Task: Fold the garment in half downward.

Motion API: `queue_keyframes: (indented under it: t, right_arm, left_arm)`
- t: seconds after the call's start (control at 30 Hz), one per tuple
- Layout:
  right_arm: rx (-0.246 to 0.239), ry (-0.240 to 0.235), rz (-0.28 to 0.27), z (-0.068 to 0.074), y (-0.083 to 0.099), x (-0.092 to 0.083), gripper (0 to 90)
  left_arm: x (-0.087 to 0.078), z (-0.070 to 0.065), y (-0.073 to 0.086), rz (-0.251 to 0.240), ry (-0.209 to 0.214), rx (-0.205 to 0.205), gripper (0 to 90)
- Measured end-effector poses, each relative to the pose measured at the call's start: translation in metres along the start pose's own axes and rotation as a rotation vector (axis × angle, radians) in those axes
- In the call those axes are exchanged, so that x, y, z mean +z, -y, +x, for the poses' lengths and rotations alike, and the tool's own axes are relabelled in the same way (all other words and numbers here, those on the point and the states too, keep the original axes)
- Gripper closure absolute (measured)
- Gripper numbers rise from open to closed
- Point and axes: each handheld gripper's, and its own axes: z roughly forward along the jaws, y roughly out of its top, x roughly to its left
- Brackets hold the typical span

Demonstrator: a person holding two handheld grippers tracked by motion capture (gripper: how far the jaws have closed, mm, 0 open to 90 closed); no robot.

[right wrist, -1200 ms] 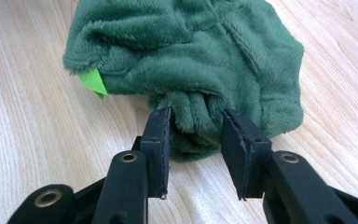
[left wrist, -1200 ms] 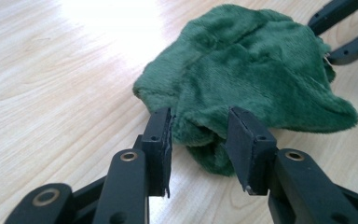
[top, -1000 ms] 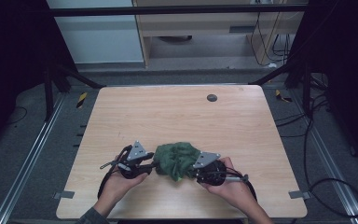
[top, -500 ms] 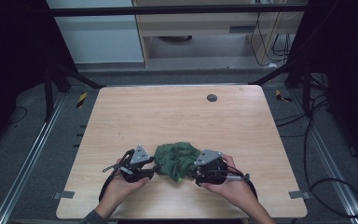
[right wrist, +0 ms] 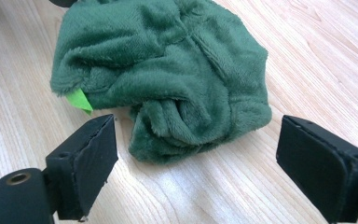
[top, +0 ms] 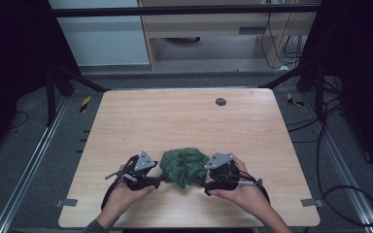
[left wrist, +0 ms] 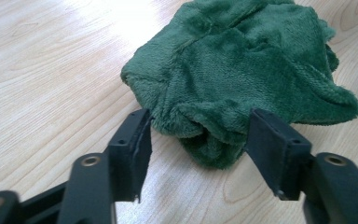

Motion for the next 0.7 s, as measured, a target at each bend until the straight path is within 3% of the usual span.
queue_keyframes:
  t: [0.37, 0.57, 0.7]
  right_arm:
    - [-0.023, -0.015, 0.021, -0.007, 0.012, -0.008, 6.1]
    - [-0.001, -0.009, 0.016, -0.016, 0.021, -0.015, 6.0]
    - [0.024, 0.012, 0.011, -0.025, 0.028, -0.022, 6.0]
  left_arm:
    - [-0.005, -0.002, 0.000, 0.030, 0.004, -0.023, 13.0]
    - [-0.010, -0.001, 0.002, 0.032, 0.008, -0.024, 7.6]
    - [-0.017, 0.003, 0.004, 0.044, 0.014, -0.002, 4.8]
